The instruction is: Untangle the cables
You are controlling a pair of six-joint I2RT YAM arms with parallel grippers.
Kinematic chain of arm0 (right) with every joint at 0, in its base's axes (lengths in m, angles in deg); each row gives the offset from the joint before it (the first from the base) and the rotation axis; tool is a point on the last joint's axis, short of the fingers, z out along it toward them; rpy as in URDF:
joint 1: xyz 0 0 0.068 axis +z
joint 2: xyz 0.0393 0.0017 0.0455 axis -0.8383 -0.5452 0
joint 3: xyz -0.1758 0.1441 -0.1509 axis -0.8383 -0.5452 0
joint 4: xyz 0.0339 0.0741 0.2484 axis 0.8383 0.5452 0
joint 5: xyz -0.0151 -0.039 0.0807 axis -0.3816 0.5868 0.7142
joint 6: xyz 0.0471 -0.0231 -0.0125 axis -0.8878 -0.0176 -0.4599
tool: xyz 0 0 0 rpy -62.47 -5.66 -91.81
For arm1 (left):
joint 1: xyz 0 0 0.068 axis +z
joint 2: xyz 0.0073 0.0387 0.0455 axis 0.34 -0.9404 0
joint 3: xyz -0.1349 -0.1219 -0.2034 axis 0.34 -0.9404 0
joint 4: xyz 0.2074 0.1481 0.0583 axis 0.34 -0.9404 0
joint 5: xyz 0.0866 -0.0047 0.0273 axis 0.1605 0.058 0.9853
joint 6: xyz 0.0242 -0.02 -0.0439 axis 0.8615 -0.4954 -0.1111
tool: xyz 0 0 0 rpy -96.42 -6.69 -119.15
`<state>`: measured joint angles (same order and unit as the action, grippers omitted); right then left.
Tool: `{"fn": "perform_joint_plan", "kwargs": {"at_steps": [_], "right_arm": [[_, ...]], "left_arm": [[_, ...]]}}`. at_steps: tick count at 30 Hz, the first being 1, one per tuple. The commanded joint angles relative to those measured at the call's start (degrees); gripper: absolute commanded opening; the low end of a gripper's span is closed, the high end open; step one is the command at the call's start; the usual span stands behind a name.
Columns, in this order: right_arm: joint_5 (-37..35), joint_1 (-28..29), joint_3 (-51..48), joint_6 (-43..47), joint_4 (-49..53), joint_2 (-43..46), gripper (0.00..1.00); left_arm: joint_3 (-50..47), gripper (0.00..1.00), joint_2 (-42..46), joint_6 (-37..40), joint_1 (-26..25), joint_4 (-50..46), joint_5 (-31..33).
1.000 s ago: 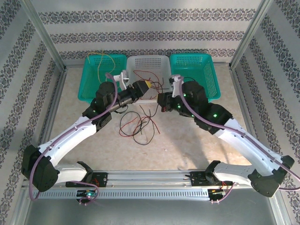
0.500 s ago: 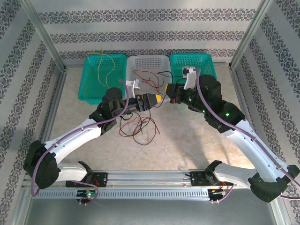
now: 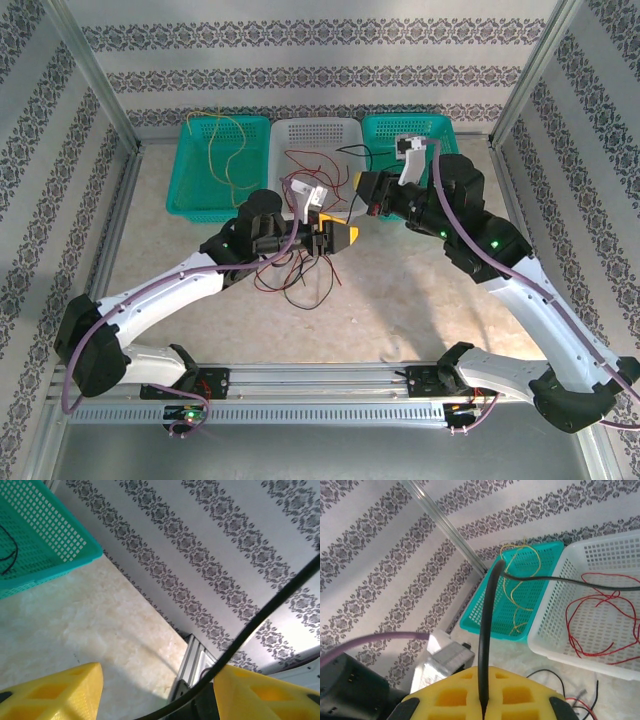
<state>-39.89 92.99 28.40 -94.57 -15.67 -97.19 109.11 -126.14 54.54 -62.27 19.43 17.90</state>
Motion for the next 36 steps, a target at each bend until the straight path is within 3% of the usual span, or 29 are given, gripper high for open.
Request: {"fn": "perform_joint_plan", "kwargs": {"at_steps": [1, 8, 14, 16, 20, 25, 28, 31, 36], "right_arm": [[2.10, -1.00, 1.99, -1.09, -0.84, 0.63, 0.02], [2.41, -1.75, 2.78, -1.17, -0.93, 0.63, 0.02], [3.00, -1.89, 2.80, -1.36, -1.17, 0.59, 0.02], [2.87, -1.87, 2.54, -1.33, -1.32, 0.78, 0.02], [2.54, -2.06, 2.37, -1.21, -1.35, 0.96, 0.02], [1.95, -3.07, 1.17, -1.12, -0.98, 1.40, 0.02], [1.68, -4.88, 0.50, -1.03, -0.32, 1.67, 0.02], [2.15, -8.38, 1.67, -0.30, 1.95, 0.56, 0.02], [1.50, -16.40, 8.42, 2.90, 9.46, -4.43, 0.01]], "left_arm": [[1.19, 0.56, -0.50, 4.11, -0.50, -1.85, 1.03], [1.04, 0.39, -1.70, 4.73, -0.59, -1.17, 0.35], [1.09, 0.06, -2.29, 3.12, -0.61, -0.84, 1.39], [0.92, 0.00, -2.70, 1.28, -0.50, -0.15, 2.33], [-0.49, 0.00, -4.24, -5.99, 0.17, 5.51, 1.54], [-5.08, 0.00, -5.70, -19.18, 3.25, 20.49, -0.22], [-7.10, 0.01, -5.93, -21.89, 4.68, 25.10, -0.97], [-6.65, 0.35, -5.04, -18.74, 4.77, 19.36, -0.11], [-6.18, 0.56, -0.70, -11.87, 4.76, 7.53, 5.03]]}}
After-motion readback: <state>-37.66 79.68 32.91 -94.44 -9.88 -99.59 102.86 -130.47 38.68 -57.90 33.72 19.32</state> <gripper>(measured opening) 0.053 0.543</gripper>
